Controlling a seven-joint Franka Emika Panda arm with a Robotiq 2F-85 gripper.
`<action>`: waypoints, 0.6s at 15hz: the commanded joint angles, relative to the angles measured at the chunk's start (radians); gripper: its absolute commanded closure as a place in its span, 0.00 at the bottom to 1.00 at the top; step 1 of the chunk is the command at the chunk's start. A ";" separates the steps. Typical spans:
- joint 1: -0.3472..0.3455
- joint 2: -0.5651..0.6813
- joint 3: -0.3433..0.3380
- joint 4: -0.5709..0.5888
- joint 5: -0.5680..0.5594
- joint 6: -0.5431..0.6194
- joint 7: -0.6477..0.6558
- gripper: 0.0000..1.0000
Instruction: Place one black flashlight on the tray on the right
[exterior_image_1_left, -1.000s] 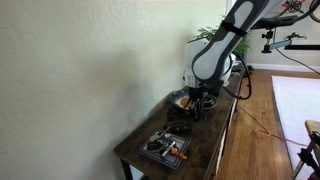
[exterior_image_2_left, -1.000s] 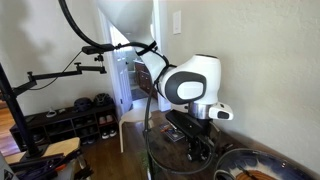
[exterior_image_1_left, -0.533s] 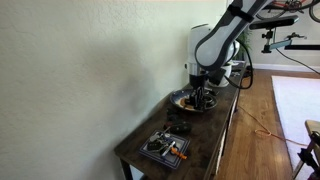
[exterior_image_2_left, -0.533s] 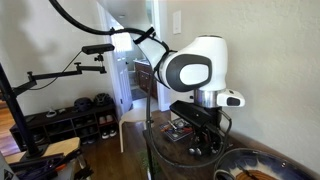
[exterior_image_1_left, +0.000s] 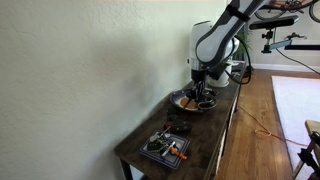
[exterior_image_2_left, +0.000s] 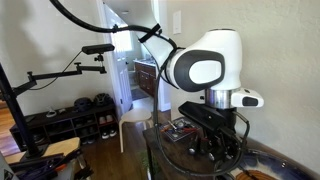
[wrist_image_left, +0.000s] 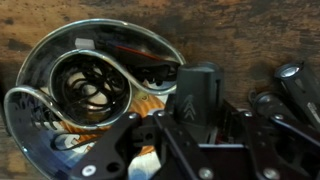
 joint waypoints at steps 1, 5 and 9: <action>-0.012 0.059 -0.004 0.084 -0.012 -0.035 -0.003 0.85; -0.028 0.141 0.004 0.178 -0.004 -0.039 -0.015 0.85; -0.040 0.214 0.012 0.263 0.001 -0.054 -0.023 0.85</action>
